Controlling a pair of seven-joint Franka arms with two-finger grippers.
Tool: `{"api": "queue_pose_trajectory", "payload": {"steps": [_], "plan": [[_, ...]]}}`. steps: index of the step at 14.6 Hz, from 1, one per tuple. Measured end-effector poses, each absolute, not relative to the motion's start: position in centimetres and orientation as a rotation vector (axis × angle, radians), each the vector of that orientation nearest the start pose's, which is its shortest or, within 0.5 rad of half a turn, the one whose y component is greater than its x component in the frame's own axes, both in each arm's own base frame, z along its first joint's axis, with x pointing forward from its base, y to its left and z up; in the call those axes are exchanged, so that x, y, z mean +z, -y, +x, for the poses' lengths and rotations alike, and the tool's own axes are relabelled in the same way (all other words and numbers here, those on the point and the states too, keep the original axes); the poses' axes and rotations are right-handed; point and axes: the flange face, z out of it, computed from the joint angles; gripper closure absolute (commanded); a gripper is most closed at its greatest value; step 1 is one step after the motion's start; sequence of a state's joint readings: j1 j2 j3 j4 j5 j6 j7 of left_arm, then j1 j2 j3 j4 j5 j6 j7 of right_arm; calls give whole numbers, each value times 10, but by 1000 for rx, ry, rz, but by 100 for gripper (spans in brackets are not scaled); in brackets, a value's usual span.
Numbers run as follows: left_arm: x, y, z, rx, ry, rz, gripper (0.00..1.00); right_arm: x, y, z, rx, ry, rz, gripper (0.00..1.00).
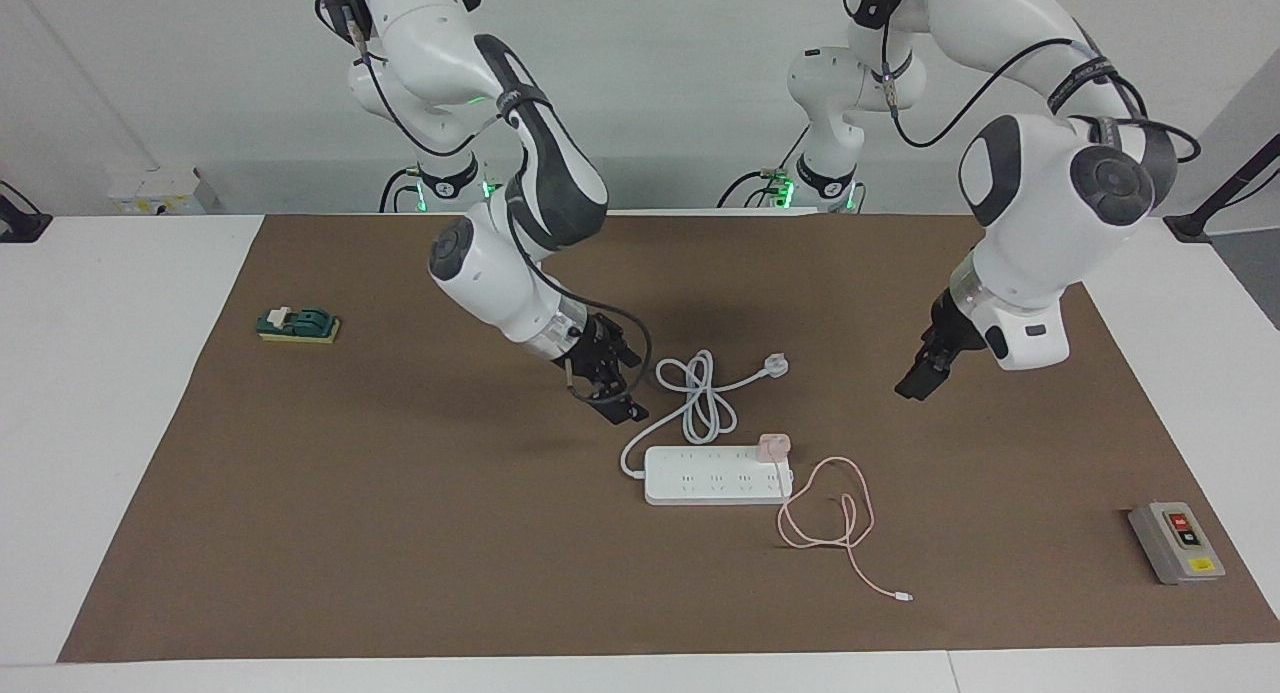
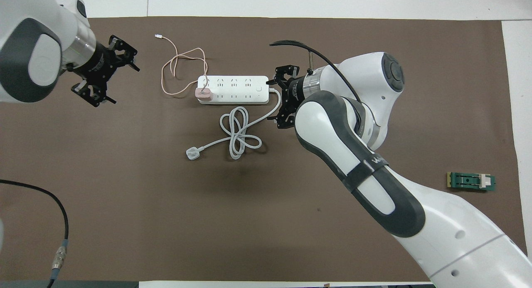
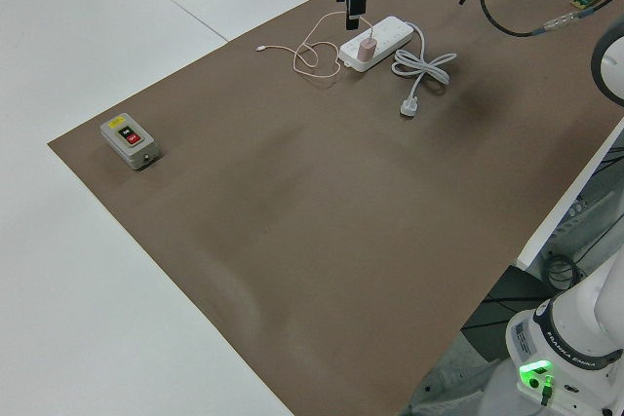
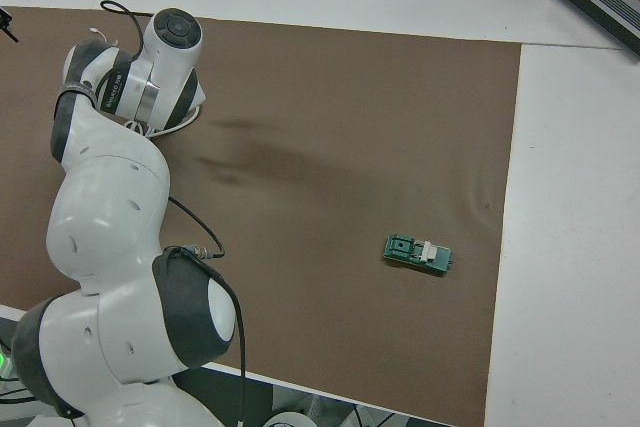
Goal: Unplug charger and place it aside
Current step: 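Reach the right gripper to the strip end while the left gripper reaches the charger, then hold the strip with the right gripper while the left gripper grasps the charger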
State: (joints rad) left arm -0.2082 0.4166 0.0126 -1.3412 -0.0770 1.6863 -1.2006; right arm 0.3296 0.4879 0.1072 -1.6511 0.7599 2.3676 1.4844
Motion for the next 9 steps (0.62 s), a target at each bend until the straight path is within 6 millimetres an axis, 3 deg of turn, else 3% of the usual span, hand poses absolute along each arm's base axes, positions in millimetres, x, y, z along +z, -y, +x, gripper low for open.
{"api": "queue_pose_trajectory", "payload": {"steps": [4,7,9], "plan": [[430,188,684,72,2035,-2460,0,302,-307,657,559,-1864,-1743,0],[402,214,683,40,2164,-2388,0,274,-315,671,567,-1864,-1754,0],[387,227,676,47,2191,-2355,0,267,-322,687,575,-1835,-1785,0]]}}
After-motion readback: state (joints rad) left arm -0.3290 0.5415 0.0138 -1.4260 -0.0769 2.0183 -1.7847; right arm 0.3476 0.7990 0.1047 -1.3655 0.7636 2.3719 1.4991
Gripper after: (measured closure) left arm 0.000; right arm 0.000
